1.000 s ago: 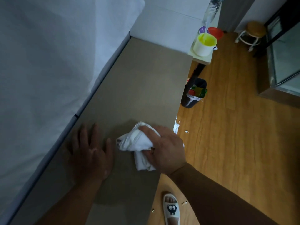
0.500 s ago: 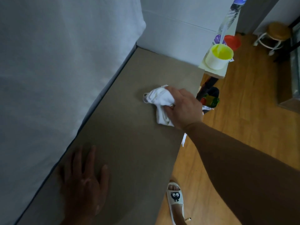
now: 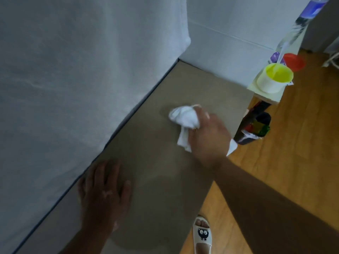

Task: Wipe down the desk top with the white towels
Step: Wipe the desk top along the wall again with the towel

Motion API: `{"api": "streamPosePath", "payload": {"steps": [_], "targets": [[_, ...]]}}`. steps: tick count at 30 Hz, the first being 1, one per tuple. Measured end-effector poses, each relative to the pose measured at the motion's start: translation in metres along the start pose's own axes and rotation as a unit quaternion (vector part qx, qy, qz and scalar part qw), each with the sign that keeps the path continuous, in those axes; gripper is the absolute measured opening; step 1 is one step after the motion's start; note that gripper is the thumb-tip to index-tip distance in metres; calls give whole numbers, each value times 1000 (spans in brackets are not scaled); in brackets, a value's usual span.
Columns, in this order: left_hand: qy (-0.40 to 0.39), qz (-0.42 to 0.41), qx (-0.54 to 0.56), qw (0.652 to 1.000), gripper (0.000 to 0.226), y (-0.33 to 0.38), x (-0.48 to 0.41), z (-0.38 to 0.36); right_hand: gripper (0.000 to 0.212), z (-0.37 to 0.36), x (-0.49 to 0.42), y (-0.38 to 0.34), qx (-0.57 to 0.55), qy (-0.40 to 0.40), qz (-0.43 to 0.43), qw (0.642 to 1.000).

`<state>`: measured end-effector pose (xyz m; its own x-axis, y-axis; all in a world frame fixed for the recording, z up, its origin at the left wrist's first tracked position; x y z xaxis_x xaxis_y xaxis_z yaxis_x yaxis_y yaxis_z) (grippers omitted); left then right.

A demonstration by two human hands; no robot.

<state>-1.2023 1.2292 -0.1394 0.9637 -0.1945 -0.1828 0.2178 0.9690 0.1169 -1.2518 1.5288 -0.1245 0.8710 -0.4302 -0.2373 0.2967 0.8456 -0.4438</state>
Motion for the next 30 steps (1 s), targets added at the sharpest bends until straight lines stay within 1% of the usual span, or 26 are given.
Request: {"api": "streamPosePath", "payload": {"steps": [1, 3, 5, 7, 8, 10, 12, 14, 16, 18, 20, 22, 23, 26, 28, 30], "targets": [[1, 21, 8, 1000, 61, 3, -5, 1, 62, -3, 27, -15, -18, -5, 26, 999], [-5, 43, 25, 999, 59, 6, -16, 0, 60, -9, 76, -43, -31, -14, 84, 996], [-16, 29, 46, 998, 64, 4, -26, -4, 55, -13, 105, -61, -49, -27, 146, 988], [-11, 0, 59, 998, 72, 2, -34, -10, 53, -15, 102, -65, -45, -59, 204, 976], [-3, -7, 59, 998, 70, 2, -38, -11, 53, -16, 91, -61, -33, -70, 229, 970], [13, 1, 44, 999, 58, 5, -44, -12, 57, -20, 64, -52, -20, -75, 262, 962], [16, 15, 36, 999, 50, 9, -47, -13, 58, -26, 36, -47, -31, -64, 251, 965], [11, 30, 29, 999, 53, 11, -47, -13, 53, -32, 3, -48, -43, -63, 212, 974], [6, 43, 38, 998, 56, 15, -48, -10, 53, -39, -33, -50, -27, -60, 176, 982], [0, 47, 40, 998, 56, 17, -49, -9, 53, -45, -66, -54, -12, -50, 132, 990], [-2, 46, 33, 998, 52, 18, -49, -8, 50, -50, -90, -61, -21, -56, 74, 995], [-2, 38, 22, 999, 49, 18, -49, -5, 46, -55, -96, -71, -31, -59, 16, 998], [-1, 31, 15, 999, 50, 19, -49, -4, 46, -57, -93, -76, -31, -52, 2, 998], [11, 12, 8, 1000, 53, 18, -48, -3, 50, -57, -61, -90, -27, -29, 19, 999], [18, 5, 8, 1000, 53, 15, -46, -6, 53, -58, -28, -101, -31, -23, 48, 998], [14, 8, 14, 1000, 53, 11, -46, -9, 56, -56, 5, -115, -59, -21, 91, 994]]}}
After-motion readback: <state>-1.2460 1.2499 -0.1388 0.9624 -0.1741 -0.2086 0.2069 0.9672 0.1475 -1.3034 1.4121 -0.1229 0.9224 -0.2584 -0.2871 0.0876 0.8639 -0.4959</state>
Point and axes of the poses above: each hand's wrist, its own x-axis away from the middle knuckle, its own z-axis out of the back of the hand, y = z × x, the point moved 1 cm from there along -x, towards the middle knuckle, and after that the axes turned 3 degrees about x, right-handed, at the moved point
